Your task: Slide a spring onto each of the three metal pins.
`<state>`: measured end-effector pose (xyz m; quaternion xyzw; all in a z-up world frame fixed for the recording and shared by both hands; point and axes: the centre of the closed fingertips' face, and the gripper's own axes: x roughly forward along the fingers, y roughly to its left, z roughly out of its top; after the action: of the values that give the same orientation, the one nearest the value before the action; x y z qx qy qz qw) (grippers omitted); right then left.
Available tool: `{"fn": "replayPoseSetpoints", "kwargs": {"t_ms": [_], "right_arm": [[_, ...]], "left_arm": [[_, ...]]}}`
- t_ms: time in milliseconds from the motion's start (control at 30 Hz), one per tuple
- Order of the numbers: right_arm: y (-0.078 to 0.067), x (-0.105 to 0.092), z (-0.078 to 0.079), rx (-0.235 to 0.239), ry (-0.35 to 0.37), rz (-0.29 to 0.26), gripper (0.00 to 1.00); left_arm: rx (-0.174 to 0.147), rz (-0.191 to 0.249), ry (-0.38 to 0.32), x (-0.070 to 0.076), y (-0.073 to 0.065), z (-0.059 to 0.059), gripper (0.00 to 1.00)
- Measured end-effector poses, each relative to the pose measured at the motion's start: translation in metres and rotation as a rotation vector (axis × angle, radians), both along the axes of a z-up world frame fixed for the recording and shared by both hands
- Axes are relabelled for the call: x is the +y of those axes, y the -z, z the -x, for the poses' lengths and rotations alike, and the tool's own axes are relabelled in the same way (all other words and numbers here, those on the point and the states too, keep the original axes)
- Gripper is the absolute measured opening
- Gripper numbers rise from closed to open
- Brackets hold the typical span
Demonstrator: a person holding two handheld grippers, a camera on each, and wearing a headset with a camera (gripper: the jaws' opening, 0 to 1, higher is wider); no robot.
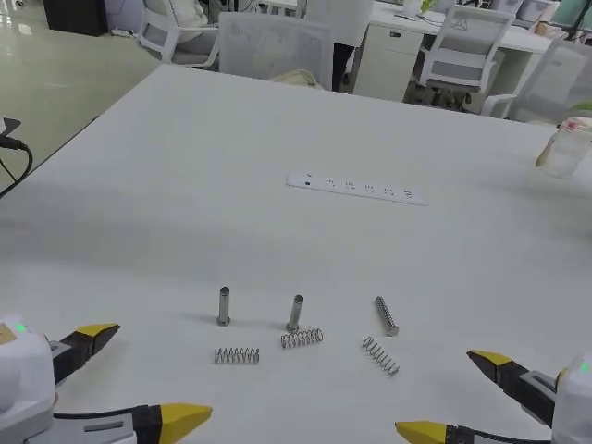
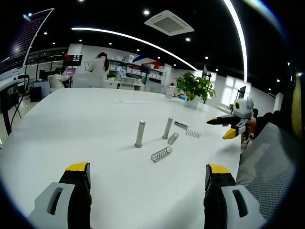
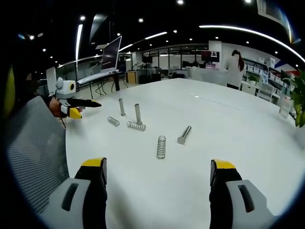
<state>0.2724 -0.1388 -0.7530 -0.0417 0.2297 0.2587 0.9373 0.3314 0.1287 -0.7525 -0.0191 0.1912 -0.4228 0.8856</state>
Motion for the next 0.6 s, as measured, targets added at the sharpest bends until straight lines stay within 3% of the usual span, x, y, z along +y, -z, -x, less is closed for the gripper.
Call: {"fn": "replayPoseSetpoints", "kwargs": {"t_ms": [600], "right_arm": [[0.0003,-0.0011,0.0010,0.010,0.002,0.008,0.87]], "left_arm": [[0.005,0.001,0.012,-0.0021,0.0021,0.0010,0.98]]}}
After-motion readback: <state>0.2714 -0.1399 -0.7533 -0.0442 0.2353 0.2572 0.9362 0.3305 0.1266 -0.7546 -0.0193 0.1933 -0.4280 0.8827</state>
